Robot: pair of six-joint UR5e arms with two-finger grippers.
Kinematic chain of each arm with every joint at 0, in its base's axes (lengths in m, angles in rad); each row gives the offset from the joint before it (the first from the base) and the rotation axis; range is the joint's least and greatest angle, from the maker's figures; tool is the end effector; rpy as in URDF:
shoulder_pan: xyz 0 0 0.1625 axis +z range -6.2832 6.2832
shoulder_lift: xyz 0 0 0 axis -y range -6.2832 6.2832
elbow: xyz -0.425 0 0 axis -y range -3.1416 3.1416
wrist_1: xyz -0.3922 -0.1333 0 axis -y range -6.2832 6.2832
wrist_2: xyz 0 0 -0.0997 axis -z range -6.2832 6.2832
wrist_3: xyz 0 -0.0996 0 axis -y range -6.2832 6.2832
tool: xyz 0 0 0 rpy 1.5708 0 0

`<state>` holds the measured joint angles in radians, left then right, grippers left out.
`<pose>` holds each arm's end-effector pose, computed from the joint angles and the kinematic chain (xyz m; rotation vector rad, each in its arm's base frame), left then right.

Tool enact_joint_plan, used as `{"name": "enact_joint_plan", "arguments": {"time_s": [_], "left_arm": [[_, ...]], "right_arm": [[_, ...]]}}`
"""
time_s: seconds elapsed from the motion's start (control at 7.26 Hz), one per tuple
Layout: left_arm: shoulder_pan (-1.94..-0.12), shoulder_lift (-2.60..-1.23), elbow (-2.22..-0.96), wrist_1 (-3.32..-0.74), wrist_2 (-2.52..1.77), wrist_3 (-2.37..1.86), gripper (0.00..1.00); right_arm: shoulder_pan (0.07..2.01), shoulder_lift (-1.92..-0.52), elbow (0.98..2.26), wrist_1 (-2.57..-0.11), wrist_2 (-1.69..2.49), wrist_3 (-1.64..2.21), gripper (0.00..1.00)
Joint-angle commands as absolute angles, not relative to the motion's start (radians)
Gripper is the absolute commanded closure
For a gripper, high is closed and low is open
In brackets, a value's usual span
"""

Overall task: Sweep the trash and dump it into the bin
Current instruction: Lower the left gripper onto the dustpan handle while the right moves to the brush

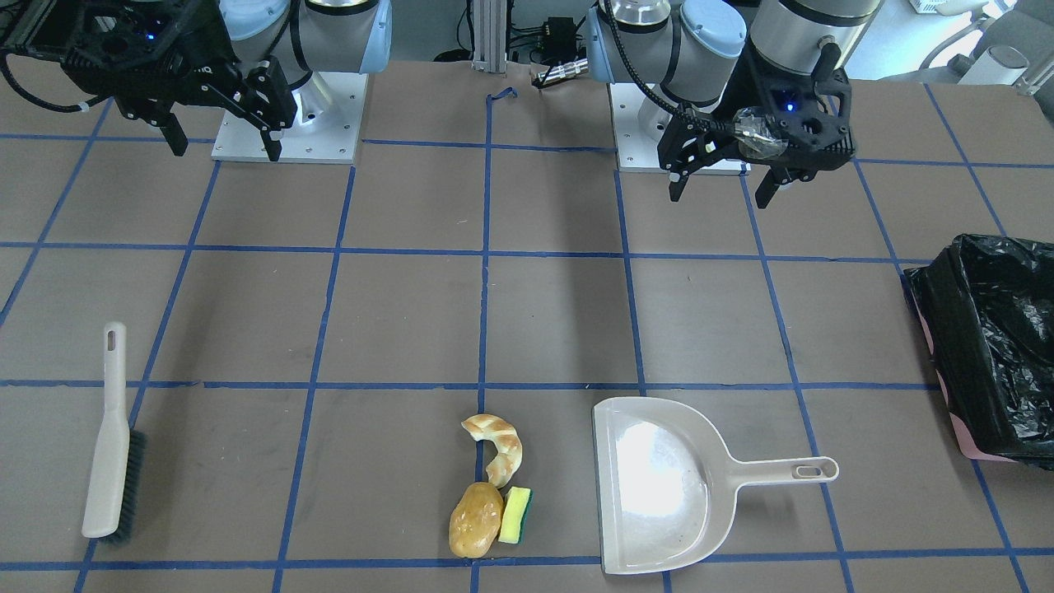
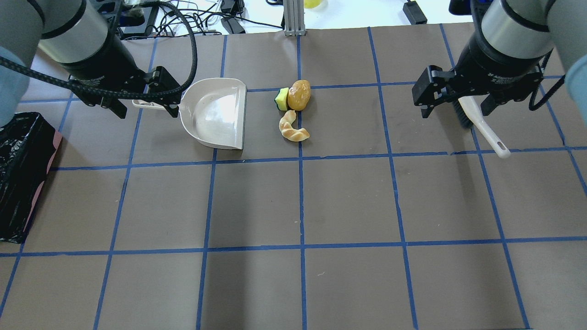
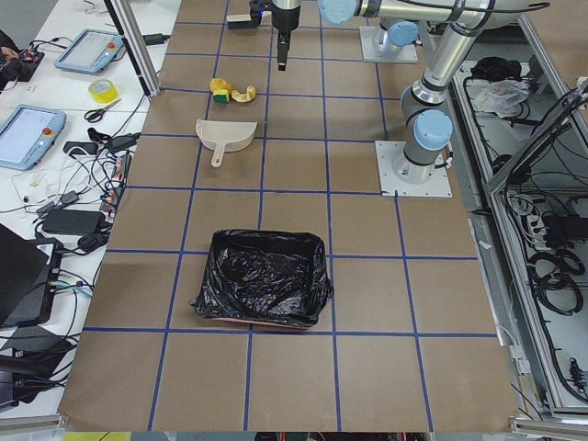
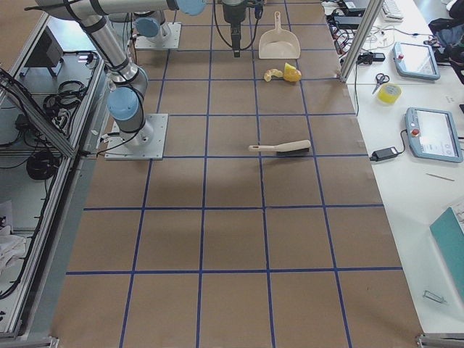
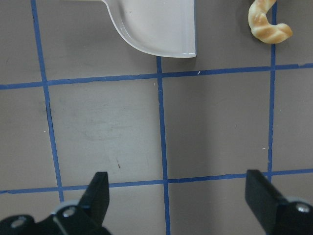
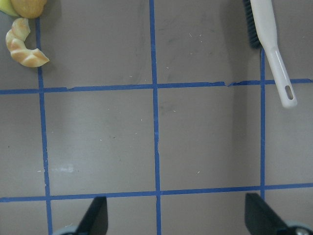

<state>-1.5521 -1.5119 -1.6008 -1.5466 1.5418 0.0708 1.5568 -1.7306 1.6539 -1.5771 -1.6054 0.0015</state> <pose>-0.1273 -0.4743 0.5040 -0.0823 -3.1128 0.0846 0.1238 -0.4328 0.5212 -0.0263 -3.1037 0.1286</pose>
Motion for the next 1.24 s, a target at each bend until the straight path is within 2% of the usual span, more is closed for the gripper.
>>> {"name": "enact_joint_plan", "arguments": {"time_s": [0.0,0.41,1.1], "left_arm": [[-1.534,-1.549,-1.6,-1.495,1.542,0.212,0.02],[-1.433,-1.624,-1.591,-1.447,1.535,0.479,0.0],[-1.347,-1.784,-1.565,-1.33,1.542,0.991,0.0]], "right_arm": [[1.484,-1.723,1.658,-1.569,-1.617,-0.123,0.0],[1.298,-1.697,1.66,-1.572,-1.614,-0.435,0.0],[1.175,-1.501,1.661,-1.759,-1.621,-0.73,0.0]]}}
